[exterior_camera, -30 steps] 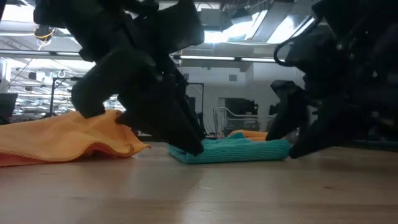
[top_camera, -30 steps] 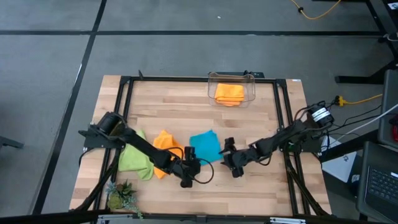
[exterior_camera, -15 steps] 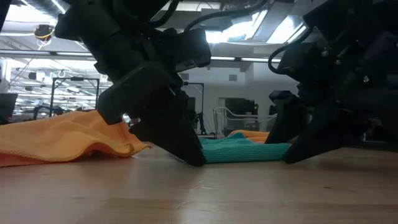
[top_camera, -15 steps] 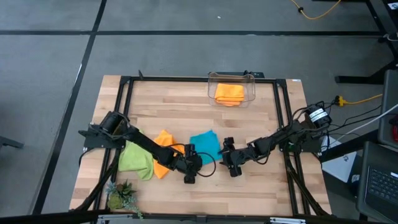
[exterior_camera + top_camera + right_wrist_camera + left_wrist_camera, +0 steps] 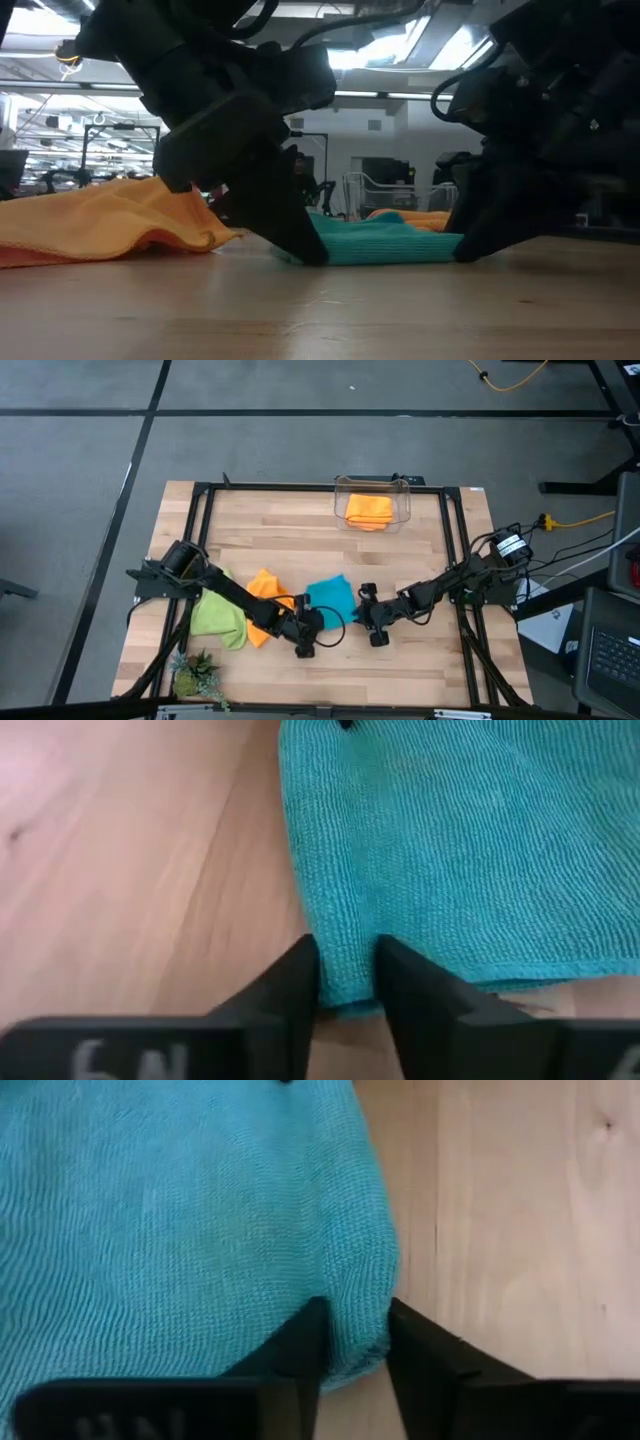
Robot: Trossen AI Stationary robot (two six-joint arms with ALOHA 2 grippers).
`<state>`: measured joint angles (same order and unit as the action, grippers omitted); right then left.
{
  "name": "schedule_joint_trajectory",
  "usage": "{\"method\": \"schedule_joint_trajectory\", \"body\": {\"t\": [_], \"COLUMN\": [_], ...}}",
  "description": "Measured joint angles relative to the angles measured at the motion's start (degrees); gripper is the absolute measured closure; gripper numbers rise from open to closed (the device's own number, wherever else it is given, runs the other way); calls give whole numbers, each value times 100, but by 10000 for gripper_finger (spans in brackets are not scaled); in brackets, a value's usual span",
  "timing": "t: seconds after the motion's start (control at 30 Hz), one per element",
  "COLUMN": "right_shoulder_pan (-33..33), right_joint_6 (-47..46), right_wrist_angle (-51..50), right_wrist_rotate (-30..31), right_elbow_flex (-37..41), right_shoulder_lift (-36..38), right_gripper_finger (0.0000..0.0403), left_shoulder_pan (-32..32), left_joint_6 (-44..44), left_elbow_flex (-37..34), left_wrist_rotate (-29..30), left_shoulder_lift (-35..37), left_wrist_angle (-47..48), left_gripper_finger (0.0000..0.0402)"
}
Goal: Fold microfiber towels
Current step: Fold the blue microfiber towel
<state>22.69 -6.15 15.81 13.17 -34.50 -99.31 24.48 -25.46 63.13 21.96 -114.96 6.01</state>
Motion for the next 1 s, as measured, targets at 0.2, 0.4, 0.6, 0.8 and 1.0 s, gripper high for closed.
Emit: {"method": "schedule_joint_trajectory", "body": {"t": [0.2, 0.4, 0.6, 0.8, 1.0], "right_shoulder_pan": [-7, 0, 31, 218, 387], "right_joint_6": [-975, -2200, -2846, -2841, -2708], "right_wrist_angle": [-2, -122, -498, -1736, -2790], "right_wrist_rotate": [-126, -993, -2266, -2354, -2354], "right_elbow_flex": [-11, -323, -891, -1599, -2385], "right_shoulder_lift": [-2, -30, -37, -30, -22], "right_gripper_finger": [390, 395, 395, 395, 395], "left_shoulder_pan": [75, 124, 229, 398, 517], "left_joint_6": [-247, -747, -1067, -1260, -1260], "left_elbow_flex": [-10, -28, -52, -48, -37], "left_wrist_rotate": [-45, -854, -1564, -1492, -1610], "left_shoulder_lift": [-1, 149, 434, 723, 994], "left_wrist_angle": [20, -324, -629, -764, -1097], "left_gripper_finger": [393, 399, 400, 401, 401]}}
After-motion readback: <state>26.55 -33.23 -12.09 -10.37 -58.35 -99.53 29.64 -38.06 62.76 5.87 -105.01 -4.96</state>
